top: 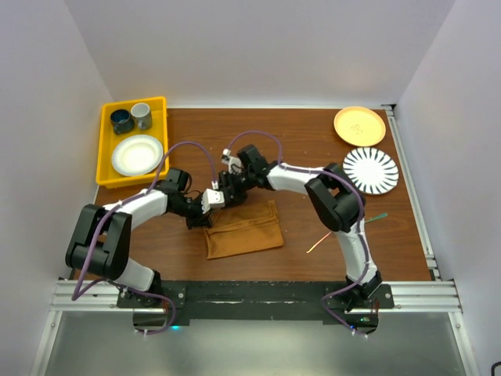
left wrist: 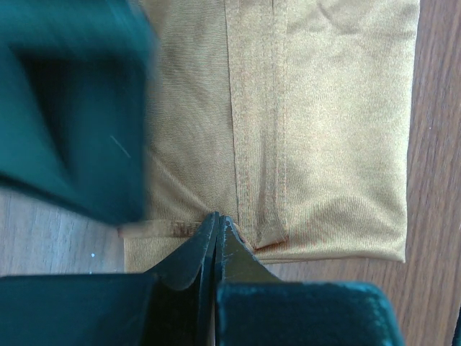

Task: Fold the napkin into a case and place the utensils inside
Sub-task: Pick up the lower triangle-folded napkin from the center of the board.

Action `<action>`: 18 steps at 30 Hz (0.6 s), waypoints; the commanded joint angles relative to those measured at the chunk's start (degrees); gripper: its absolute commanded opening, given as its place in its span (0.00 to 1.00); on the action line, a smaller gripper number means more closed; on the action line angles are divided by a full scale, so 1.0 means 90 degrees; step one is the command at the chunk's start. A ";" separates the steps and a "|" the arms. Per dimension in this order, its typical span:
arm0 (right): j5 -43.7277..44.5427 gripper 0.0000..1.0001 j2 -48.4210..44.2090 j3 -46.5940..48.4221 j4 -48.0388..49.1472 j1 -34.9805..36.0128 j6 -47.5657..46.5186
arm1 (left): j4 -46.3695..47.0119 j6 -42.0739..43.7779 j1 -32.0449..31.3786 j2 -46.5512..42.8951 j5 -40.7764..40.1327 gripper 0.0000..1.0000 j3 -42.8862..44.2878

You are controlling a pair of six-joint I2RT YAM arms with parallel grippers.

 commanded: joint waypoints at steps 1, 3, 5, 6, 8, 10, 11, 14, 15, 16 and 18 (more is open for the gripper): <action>-0.0131 0.50 -0.1331 -0.0377 -0.0368 -0.0710 -0.0756 | -0.0302 0.0277 0.0007 0.0215 -0.0353 0.00 -0.0017; -0.0171 0.52 -0.1693 -0.0573 -0.0495 -0.0896 -0.1302 | -0.0302 0.0277 0.0007 0.0254 -0.0343 0.00 0.0012; 0.0003 0.55 -0.2279 -0.0837 -0.0943 -0.0926 -0.2438 | -0.0312 0.0297 0.0007 0.0293 -0.0295 0.00 0.0051; 0.0121 0.57 -0.2522 -0.0963 -0.1061 -0.0917 -0.2823 | -0.0341 0.0297 0.0007 0.0322 -0.0275 0.00 0.0061; 0.0413 0.61 -0.3235 -0.1539 -0.1159 -0.0907 -0.3788 | -0.0370 0.0268 0.0007 0.0362 -0.0216 0.00 0.0110; 0.0687 0.63 -0.3656 -0.2123 -0.1159 -0.0858 -0.4523 | -0.0370 0.0258 0.0007 0.0410 -0.0187 0.00 0.0130; 0.0765 0.63 -0.4006 -0.2272 -0.1169 -0.0771 -0.5078 | -0.0361 0.0258 0.0007 0.0420 -0.0177 0.00 0.0149; 0.1204 0.63 -0.4194 -0.2478 -0.1627 -0.0333 -0.5978 | -0.0331 0.0258 0.0007 0.0459 -0.0206 0.00 0.0178; 0.1457 0.64 -0.4204 -0.2527 -0.1705 -0.0147 -0.6175 | -0.0322 0.0248 0.0007 0.0488 -0.0206 0.00 0.0179; 0.1701 0.64 -0.4175 -0.2537 -0.1900 0.0087 -0.6390 | -0.0321 0.0248 0.0007 0.0518 -0.0206 0.00 0.0179; 0.2064 0.64 -0.4068 -0.2459 -0.2203 0.0810 -0.6899 | -0.0341 0.0238 0.0007 0.0547 -0.0187 0.00 0.0198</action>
